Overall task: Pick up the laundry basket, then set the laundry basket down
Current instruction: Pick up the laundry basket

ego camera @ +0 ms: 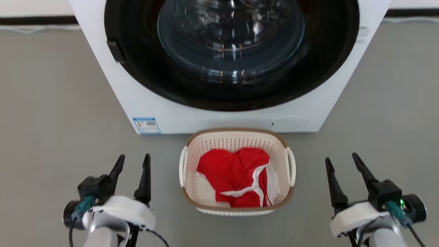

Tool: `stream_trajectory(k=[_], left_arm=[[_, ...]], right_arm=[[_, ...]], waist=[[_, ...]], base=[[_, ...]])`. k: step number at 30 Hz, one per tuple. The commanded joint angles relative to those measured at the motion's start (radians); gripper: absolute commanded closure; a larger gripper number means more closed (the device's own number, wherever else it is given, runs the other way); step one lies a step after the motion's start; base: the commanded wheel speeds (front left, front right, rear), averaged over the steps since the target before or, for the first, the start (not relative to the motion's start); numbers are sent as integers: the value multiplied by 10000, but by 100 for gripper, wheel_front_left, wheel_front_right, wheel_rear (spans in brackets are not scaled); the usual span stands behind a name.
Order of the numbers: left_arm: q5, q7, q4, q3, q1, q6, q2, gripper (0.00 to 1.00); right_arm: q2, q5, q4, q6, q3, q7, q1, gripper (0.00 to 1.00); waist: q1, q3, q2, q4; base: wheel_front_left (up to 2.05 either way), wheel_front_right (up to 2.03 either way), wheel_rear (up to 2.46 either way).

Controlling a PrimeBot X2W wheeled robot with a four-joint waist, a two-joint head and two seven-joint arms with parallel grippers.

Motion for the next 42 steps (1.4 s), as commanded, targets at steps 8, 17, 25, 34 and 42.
stream_trajectory(k=[8, 17, 25, 34, 42], left_arm=[[-200, -68, 1205, -218, -2088, -13, 92, 0], [-402, 95, 3129, -556, -3893, 28, 99, 0], [-399, 17, 4597, -691, -5493, 145, 129, 0], [-677, -27, 5905, -861, -6922, 235, 100, 0], [-693, -61, 6443, -922, -7524, 344, 111, 0]], right_arm=[[-39, 168, 1497, 62, 162, -139, -2042, 0], [-39, 209, 3244, 62, 196, -86, -3766, 0], [-39, 378, 4583, 62, 123, -124, -5042, 0], [-39, 455, 4902, 62, 181, -137, -5819, 0], [-39, 558, 4729, 62, 380, -138, -6194, 0]], waist=[[0, 2032, 0, -151], [0, 3599, 0, -365], [0, 4845, 0, -399], [0, 6027, 0, -287], [0, 6670, 0, -321]], base=[[0, 0, 0], [0, 0, 0], [0, 0, 0], [0, 0, 0], [0, 0, 0]])
